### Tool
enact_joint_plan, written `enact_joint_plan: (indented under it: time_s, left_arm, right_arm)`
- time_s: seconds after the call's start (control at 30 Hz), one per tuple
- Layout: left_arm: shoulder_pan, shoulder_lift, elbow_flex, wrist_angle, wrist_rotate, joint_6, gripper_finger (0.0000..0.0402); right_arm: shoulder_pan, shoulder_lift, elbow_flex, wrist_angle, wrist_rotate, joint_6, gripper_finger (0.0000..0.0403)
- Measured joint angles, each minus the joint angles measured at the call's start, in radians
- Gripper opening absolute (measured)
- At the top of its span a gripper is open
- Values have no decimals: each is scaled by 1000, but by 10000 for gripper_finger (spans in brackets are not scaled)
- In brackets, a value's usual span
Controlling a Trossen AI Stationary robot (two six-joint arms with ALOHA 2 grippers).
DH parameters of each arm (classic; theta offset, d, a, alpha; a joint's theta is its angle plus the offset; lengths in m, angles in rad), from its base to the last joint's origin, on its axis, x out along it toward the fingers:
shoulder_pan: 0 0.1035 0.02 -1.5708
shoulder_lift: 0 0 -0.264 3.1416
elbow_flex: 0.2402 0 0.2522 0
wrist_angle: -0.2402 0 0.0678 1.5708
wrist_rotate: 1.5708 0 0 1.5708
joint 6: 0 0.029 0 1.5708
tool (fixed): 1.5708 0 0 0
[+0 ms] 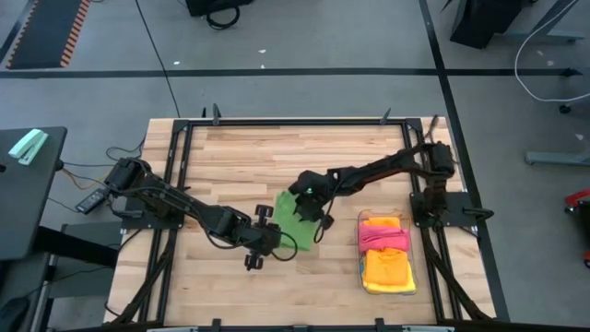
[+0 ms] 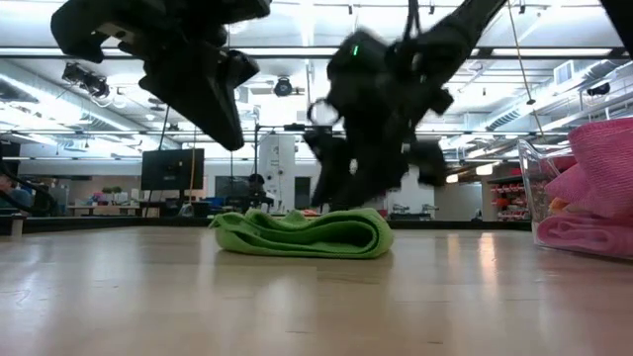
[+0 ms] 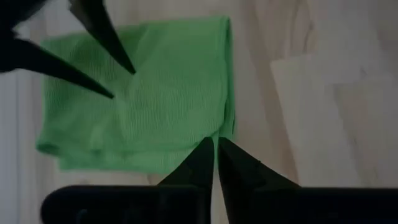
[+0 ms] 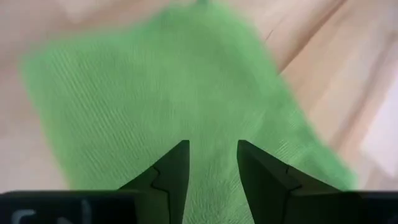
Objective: Fold microfiber towels
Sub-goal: Fold the green towel
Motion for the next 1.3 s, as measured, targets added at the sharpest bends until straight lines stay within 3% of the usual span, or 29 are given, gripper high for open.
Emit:
enact_joint_plan:
  time_s: [0.2,0.47,0.7,1.0,1.1,1.3]
  left_arm:
    - [-1,0,0,57,0,111,77]
    - [-8,70,-1,72,-2,257,165]
    - [-11,139,-1,85,-1,404,207]
    - [1,211,-1,88,-22,553,199]
    - [5,234,1,89,-75,597,191]
    - [5,246,3,87,-93,588,150]
  right_arm:
    - [61,-70,2,-17,53,237,143]
    - [184,-72,-13,-76,272,572,143]
    - [308,-73,-39,-76,437,702,143]
    - [383,-73,-38,-55,492,794,143]
    - [386,-73,-38,-52,495,815,143]
    - [390,-73,-38,-48,498,828,143]
